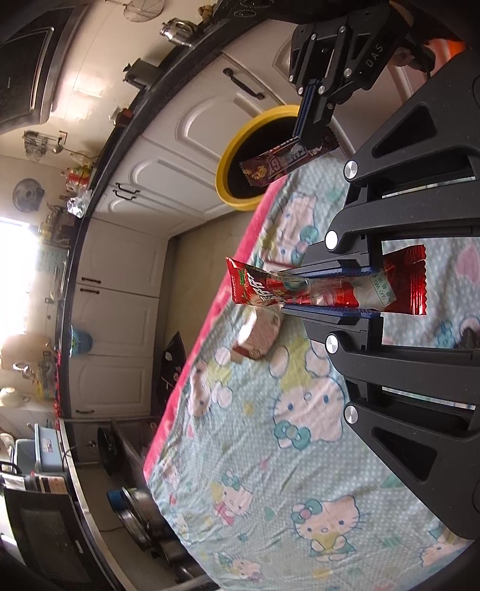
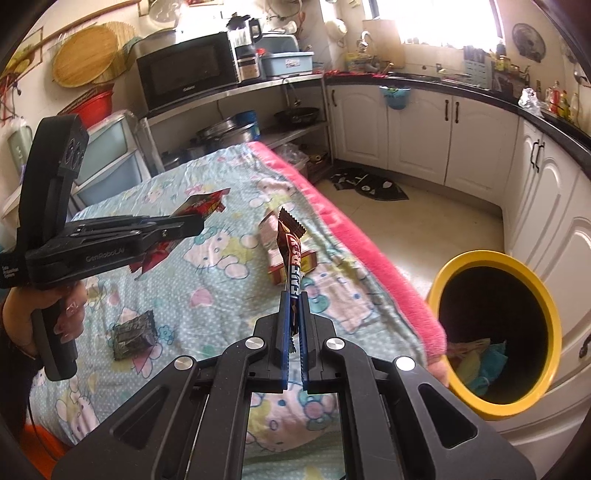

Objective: Collect trash
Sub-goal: 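Carry the chocolate bar and red wrapper over the yellow bin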

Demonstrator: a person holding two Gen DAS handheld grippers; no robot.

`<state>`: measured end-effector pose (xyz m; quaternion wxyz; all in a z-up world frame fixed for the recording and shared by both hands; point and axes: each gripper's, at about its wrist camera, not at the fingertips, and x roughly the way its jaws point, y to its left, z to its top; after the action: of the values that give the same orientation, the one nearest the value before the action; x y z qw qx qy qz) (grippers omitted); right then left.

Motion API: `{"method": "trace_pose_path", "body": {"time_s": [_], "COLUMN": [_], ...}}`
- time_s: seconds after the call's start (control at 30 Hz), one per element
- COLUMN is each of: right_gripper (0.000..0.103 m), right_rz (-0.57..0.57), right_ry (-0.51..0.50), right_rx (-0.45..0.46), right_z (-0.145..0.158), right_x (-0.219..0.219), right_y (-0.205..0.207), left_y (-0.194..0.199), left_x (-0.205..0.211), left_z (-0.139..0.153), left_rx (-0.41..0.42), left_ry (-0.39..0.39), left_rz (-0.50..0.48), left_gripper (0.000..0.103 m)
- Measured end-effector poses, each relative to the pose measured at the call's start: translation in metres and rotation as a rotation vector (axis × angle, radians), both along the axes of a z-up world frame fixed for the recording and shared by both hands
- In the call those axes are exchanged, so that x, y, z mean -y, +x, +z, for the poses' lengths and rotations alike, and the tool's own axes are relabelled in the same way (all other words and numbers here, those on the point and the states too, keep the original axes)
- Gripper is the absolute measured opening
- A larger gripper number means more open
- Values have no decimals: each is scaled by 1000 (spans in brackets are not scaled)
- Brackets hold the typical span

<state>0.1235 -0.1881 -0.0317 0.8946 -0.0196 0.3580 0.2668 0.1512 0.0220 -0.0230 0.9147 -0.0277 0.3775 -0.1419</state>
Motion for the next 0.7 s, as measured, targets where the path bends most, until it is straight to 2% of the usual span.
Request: {"method": "trace_pose_path", "body": {"time_s": [0.7], "right_gripper": [5], "right_rz": [-192], "right_ry": [21], "right_rx": [75], "right_z": [23], "right_x": [72], "right_y": [9], "left_y": [24], "left_x": [74], "left_z": [26], "left_rx": [61], "left_ry": [-48], "left_rz": [-111], "left_gripper": [8]}}
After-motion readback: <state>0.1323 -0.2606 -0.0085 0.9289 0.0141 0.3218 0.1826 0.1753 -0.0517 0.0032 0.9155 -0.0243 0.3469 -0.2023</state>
